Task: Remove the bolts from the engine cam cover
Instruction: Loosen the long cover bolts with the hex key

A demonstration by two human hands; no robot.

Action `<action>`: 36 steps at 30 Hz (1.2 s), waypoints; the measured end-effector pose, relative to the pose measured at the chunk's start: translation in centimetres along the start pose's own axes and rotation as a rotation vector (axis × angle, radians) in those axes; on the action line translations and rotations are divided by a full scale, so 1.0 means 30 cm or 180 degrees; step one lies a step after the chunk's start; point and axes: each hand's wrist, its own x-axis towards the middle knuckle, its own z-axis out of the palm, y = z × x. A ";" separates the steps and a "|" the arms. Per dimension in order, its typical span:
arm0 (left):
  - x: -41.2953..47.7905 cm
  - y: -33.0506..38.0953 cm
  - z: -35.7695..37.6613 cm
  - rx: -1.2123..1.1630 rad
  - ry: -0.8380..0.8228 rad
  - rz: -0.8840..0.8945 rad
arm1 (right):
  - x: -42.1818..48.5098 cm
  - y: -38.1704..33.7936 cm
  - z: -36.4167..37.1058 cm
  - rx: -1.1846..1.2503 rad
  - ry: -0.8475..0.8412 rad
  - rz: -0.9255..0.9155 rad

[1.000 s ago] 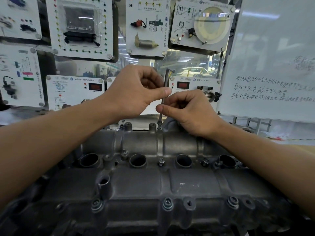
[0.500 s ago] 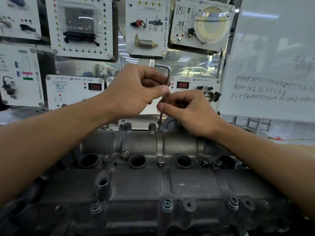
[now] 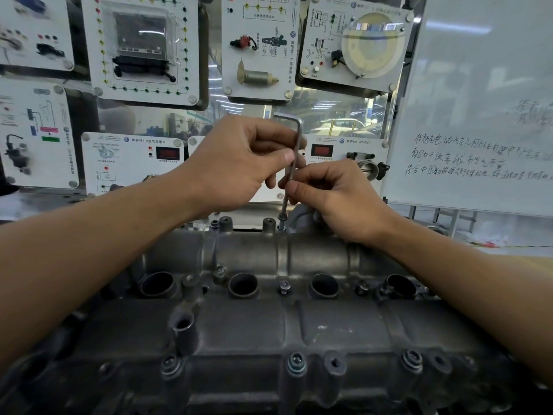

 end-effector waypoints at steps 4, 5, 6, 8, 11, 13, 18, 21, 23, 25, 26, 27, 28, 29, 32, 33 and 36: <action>0.008 -0.012 -0.005 0.0033 0.0185 -0.0039 | 0.000 0.000 0.000 0.0060 0.0090 -0.0024; 0.009 -0.014 -0.005 0.0031 0.0224 -0.0043 | -0.001 -0.001 0.001 0.0070 0.0078 -0.0054; 0.010 -0.016 -0.005 0.0037 0.0254 -0.0043 | -0.003 -0.002 0.003 0.0116 0.0072 -0.0073; 0.010 -0.017 -0.006 0.0062 0.0307 -0.0047 | -0.003 0.000 0.005 0.0223 0.0115 -0.0057; 0.009 -0.013 -0.006 0.0066 0.0313 -0.0058 | -0.005 0.006 0.006 0.0270 0.0167 -0.0071; 0.004 -0.007 -0.003 0.0102 0.0173 -0.0048 | -0.006 0.006 0.006 0.0258 0.0154 -0.0101; -0.004 0.002 0.003 0.0039 -0.0172 0.0006 | -0.002 0.003 -0.002 -0.0009 -0.0023 -0.0127; -0.001 -0.001 -0.002 0.0042 -0.0097 0.0009 | -0.002 0.005 -0.002 0.0029 -0.0065 -0.0097; 0.001 -0.005 -0.003 0.0071 -0.0010 0.0028 | -0.002 0.010 0.000 0.0138 -0.0009 -0.0093; 0.004 -0.012 -0.005 0.0096 0.0114 0.0038 | -0.002 0.014 0.003 0.0226 0.0032 -0.0093; 0.004 -0.014 -0.005 0.0120 0.0176 0.0043 | -0.002 0.015 0.005 0.0248 0.0054 -0.0097; 0.005 -0.015 -0.006 0.0144 0.0230 0.0042 | -0.002 0.017 0.007 0.0260 0.0088 -0.0101; 0.005 -0.016 -0.007 0.0158 0.0272 0.0032 | -0.001 0.019 0.008 0.0262 0.0127 -0.0101; 0.005 -0.015 -0.008 0.0172 0.0292 0.0021 | -0.001 0.022 0.008 0.0261 0.0162 -0.0108; 0.002 -0.012 -0.008 0.0213 0.0233 0.0023 | 0.000 0.025 0.013 0.0236 0.0210 -0.0138; 0.000 -0.010 -0.006 0.0216 0.0208 0.0020 | 0.000 0.025 0.014 0.0225 0.0212 -0.0146; -0.001 -0.005 -0.003 0.0185 0.0193 0.0003 | 0.002 0.022 0.010 0.0097 0.0143 -0.0163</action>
